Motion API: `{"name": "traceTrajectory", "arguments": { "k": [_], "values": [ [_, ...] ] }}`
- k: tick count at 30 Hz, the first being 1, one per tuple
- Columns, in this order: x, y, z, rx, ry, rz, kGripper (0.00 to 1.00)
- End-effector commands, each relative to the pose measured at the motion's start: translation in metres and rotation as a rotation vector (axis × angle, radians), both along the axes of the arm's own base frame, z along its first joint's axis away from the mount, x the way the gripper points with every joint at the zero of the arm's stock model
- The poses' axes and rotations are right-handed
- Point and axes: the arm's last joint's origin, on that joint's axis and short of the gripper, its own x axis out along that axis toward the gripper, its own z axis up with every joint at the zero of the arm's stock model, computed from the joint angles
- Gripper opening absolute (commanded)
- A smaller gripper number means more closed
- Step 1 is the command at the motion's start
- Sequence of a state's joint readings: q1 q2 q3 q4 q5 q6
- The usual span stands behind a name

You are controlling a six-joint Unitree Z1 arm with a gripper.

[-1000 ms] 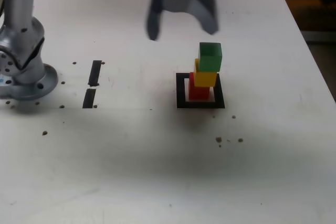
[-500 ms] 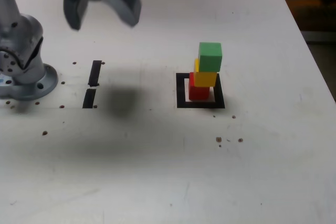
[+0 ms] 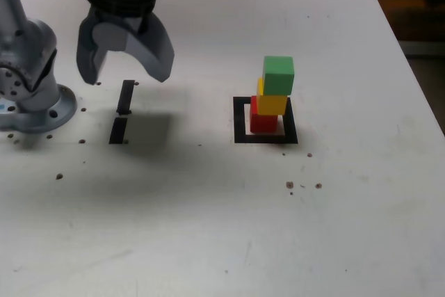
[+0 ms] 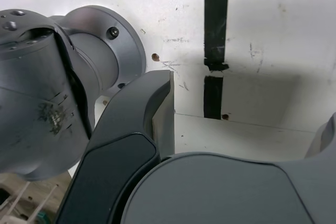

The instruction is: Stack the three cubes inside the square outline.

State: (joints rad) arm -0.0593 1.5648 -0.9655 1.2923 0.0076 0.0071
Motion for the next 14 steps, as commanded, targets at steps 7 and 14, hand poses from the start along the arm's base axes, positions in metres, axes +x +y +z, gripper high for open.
{"name": "traceTrajectory", "arguments": {
  "k": [7,14],
  "values": [
    [-0.010,0.001,-0.020,-0.026,0.000,0.003,1.00],
    [-0.015,0.007,-0.042,-0.037,0.022,0.010,1.00]
  ]
}}
